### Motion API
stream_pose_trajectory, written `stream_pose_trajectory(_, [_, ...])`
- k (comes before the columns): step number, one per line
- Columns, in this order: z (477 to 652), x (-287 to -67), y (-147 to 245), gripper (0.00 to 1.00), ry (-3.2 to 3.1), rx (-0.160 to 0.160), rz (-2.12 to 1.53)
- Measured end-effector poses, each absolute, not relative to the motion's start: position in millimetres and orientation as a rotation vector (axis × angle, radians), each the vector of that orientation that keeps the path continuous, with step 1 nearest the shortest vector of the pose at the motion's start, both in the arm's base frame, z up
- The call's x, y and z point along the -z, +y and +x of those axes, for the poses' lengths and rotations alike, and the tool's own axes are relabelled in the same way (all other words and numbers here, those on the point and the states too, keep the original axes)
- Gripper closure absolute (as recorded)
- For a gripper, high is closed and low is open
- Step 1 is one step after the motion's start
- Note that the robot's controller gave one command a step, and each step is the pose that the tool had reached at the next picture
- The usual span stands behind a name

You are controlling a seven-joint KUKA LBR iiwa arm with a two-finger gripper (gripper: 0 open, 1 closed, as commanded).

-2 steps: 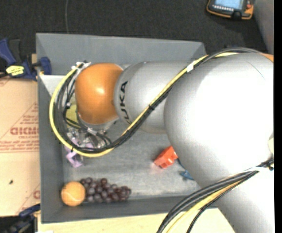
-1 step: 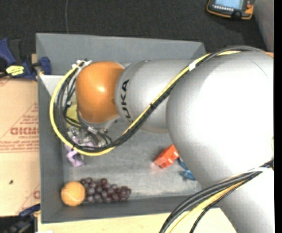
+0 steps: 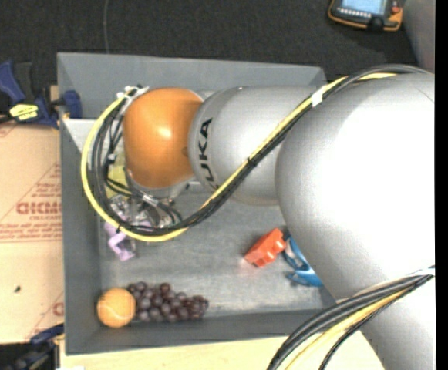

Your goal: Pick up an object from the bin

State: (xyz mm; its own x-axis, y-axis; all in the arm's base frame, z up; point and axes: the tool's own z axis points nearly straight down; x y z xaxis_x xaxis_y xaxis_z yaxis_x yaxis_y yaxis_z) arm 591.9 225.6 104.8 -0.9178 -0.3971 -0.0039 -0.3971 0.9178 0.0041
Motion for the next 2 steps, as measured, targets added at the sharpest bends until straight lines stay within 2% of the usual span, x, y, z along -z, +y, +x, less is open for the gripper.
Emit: stream_pose_trajectory(2, [592.8, -182, 225, 1.0, 3.071, -0.007, -0.633])
